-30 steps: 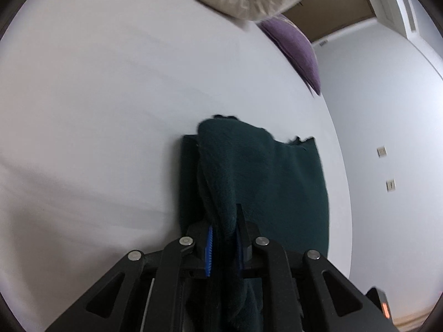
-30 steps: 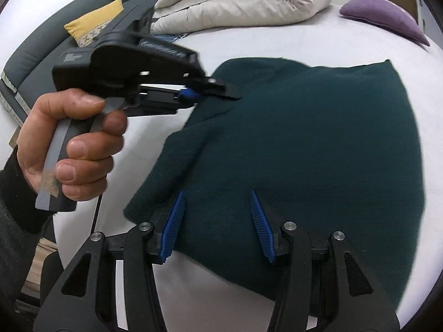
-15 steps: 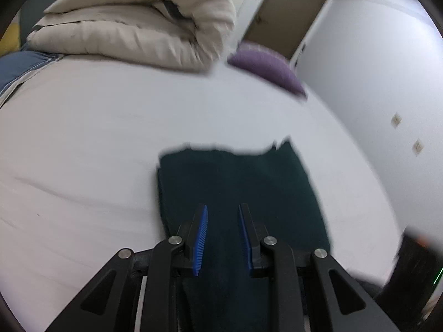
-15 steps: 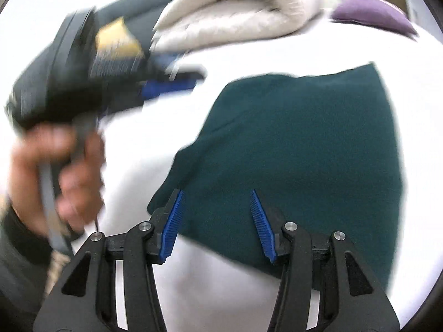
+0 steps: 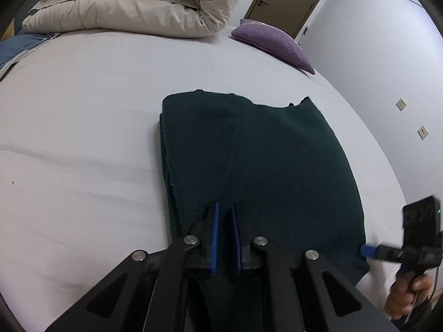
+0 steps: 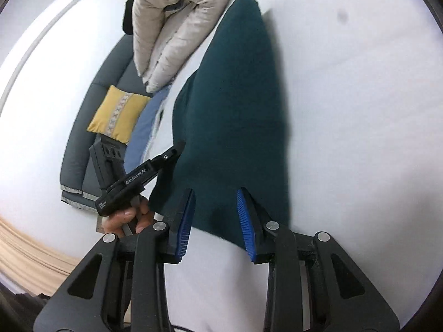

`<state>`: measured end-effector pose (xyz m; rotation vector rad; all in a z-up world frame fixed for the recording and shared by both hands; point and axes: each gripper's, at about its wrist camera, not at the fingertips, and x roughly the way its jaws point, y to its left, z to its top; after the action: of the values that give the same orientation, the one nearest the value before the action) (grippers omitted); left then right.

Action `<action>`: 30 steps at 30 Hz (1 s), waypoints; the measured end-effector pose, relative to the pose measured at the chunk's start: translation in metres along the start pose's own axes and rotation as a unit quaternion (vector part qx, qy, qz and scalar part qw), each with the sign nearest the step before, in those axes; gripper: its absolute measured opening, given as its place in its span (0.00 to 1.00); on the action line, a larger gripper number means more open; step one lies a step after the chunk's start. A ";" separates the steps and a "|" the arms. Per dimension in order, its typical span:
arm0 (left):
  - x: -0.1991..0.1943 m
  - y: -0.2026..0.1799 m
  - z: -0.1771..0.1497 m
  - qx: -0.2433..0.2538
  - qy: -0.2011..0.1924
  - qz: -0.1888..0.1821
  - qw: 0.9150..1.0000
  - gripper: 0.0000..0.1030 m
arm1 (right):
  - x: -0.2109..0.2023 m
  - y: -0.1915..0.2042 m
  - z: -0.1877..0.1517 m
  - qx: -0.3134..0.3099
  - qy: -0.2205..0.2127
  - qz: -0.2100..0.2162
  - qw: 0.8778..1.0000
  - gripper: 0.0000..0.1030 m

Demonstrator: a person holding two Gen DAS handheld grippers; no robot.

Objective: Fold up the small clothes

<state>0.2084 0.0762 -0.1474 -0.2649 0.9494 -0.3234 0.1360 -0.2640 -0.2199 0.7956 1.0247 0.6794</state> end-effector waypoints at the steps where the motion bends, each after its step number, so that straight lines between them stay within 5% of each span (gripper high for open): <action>1: -0.001 0.000 0.000 -0.001 0.000 0.000 1.000 0.12 | -0.010 0.003 -0.003 -0.003 -0.002 -0.004 1.000 0.31; 5: -0.026 -0.015 0.012 0.001 -0.010 0.037 0.999 0.14 | -0.038 0.029 0.032 -0.001 -0.048 0.005 0.999 0.54; 10: -0.038 -0.039 0.050 0.010 -0.058 0.030 0.998 0.36 | -0.015 0.045 0.105 0.004 -0.050 0.015 0.999 0.55; 15: 0.039 -0.019 0.069 -0.005 0.019 0.049 0.999 0.34 | 0.053 0.054 0.156 0.027 -0.008 0.017 0.999 0.55; 22: 0.051 -0.008 0.063 0.007 0.004 0.024 1.000 0.34 | 0.082 0.009 0.201 0.081 -0.024 -0.002 0.996 0.52; 25: 0.054 -0.009 0.062 0.013 0.001 0.024 1.000 0.34 | 0.083 -0.013 0.210 0.089 -0.021 -0.010 0.996 0.34; 30: 0.055 -0.010 0.059 0.027 -0.005 0.033 0.999 0.34 | 0.075 -0.041 0.216 0.104 -0.042 -0.010 0.994 0.27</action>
<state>0.2854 0.0511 -0.1518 -0.1861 0.9361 -0.2869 0.3675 -0.2798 -0.2250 0.9858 1.0371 0.5216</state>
